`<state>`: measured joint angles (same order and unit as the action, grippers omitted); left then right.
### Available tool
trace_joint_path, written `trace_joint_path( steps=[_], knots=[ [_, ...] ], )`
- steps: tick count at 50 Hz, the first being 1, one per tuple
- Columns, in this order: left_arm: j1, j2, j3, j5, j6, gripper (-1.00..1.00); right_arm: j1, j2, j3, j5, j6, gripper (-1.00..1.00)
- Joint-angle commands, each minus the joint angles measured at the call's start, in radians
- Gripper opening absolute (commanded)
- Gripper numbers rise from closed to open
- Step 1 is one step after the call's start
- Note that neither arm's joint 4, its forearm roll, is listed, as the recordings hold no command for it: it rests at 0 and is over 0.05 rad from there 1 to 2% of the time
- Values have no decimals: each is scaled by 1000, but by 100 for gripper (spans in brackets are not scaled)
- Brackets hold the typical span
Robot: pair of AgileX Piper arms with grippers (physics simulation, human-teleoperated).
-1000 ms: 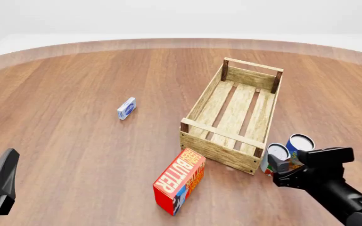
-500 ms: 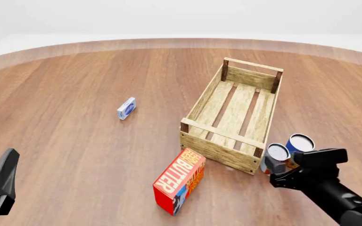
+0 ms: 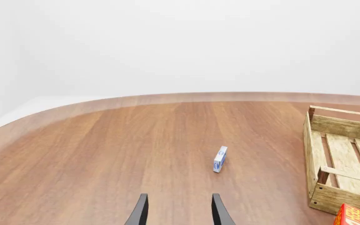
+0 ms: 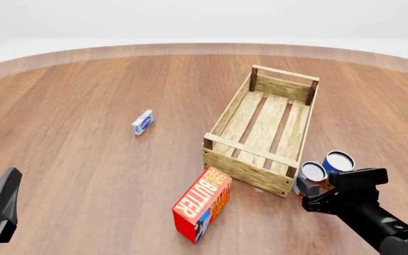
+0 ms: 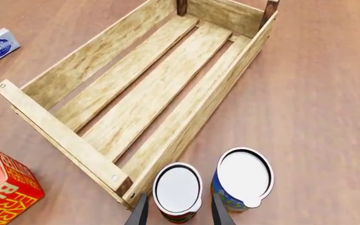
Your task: Pick up the tomato sauce, and put it in the wooden tray.
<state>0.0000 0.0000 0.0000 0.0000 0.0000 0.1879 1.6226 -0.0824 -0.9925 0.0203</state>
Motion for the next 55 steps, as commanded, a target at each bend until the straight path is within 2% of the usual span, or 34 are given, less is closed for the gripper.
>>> trace_joint_path(
  steps=[1,2,24,55],
  knots=[
    [0,0,0,0,0,100,1,3,1,-1,-2,100],
    [0,0,0,0,0,100,1,2,1,-1,-3,-100],
    [0,0,0,0,0,100,2,23,-3,-5,0,-100],
    [0,0,0,0,0,100,-25,-203,-17,185,-39,-100]
  ],
)
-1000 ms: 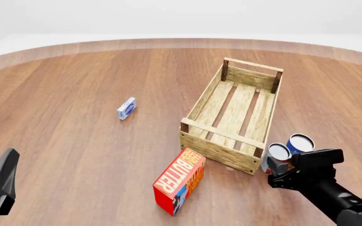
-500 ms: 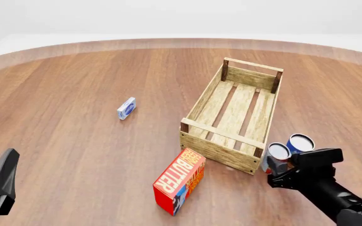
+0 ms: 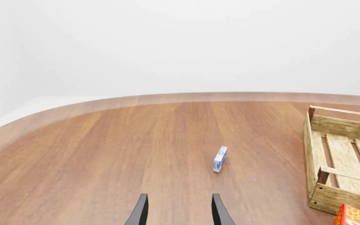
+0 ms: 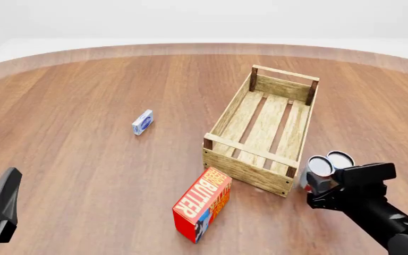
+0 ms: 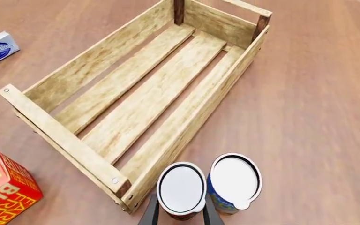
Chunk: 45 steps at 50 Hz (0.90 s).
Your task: Pick up the tomato sauce, and put it in the wooden tray.
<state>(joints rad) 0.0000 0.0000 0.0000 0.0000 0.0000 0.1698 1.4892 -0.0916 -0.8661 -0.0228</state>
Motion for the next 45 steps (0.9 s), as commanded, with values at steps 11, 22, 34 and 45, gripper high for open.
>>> trace_joint_path(
  steps=[11,22,34,45],
  knots=[
    [0,0,0,0,0,100,-12,-156,-21,134,-2,-100],
    [0,0,0,0,0,100,-19,-269,-28,221,-9,-100],
    [0,0,0,0,0,100,-20,-351,-36,284,-11,-100],
    [0,0,0,0,0,100,-20,-417,-52,338,-17,-100]
  ],
)
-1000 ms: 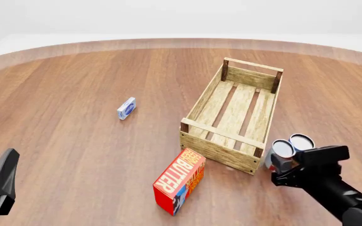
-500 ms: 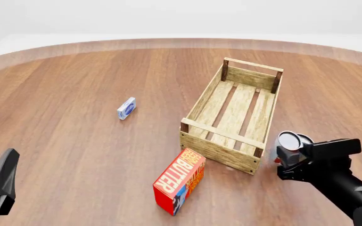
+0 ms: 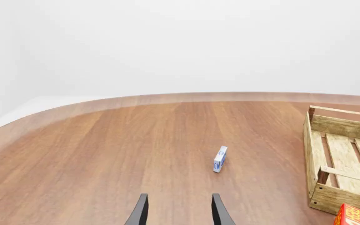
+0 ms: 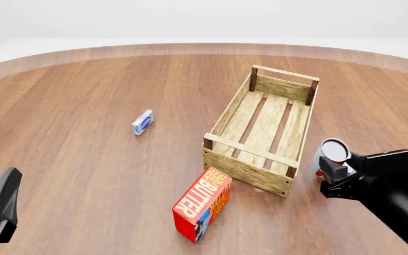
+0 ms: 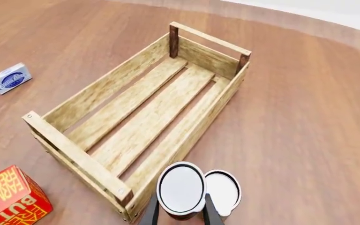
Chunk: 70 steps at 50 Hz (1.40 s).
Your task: Pick up the tomato sauce, and put it in the wooden tray.
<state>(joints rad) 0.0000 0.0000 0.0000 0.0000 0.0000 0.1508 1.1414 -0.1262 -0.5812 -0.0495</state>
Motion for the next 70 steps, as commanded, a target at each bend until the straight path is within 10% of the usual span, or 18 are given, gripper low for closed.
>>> trace_joint_path(
  steps=[1,70],
  knots=[
    [0,0,0,0,0,100,-1,-71,-19,55,8,-100],
    [0,0,0,0,0,100,58,-116,-200,197,-54,-100]
  ],
)
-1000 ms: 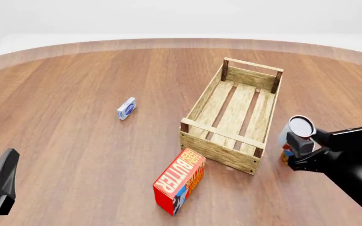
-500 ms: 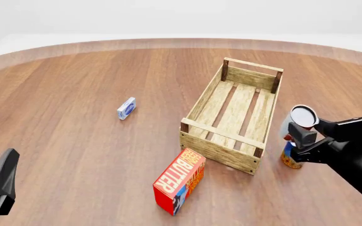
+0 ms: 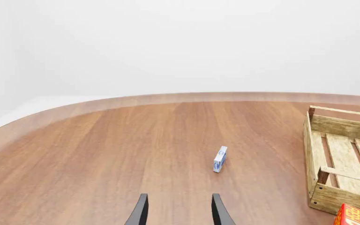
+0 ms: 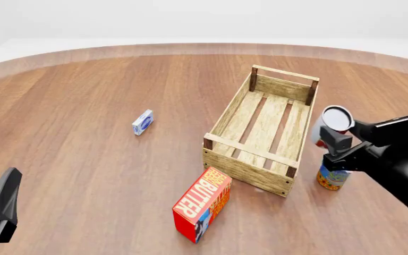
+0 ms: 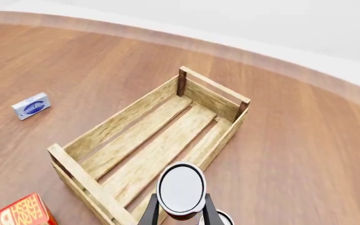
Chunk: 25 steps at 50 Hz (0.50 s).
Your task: Pick up the tomato sauce, and put it in the wooden tray.
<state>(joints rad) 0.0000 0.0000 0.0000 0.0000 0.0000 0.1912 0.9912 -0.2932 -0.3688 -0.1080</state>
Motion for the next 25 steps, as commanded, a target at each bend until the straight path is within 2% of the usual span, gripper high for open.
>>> trace_joint_path(
  steps=[1,25],
  knots=[
    [0,0,0,0,0,100,20,40,-38,-18,2,-100],
    [0,0,0,0,0,100,67,204,-120,-99,-12,-100]
  ],
)
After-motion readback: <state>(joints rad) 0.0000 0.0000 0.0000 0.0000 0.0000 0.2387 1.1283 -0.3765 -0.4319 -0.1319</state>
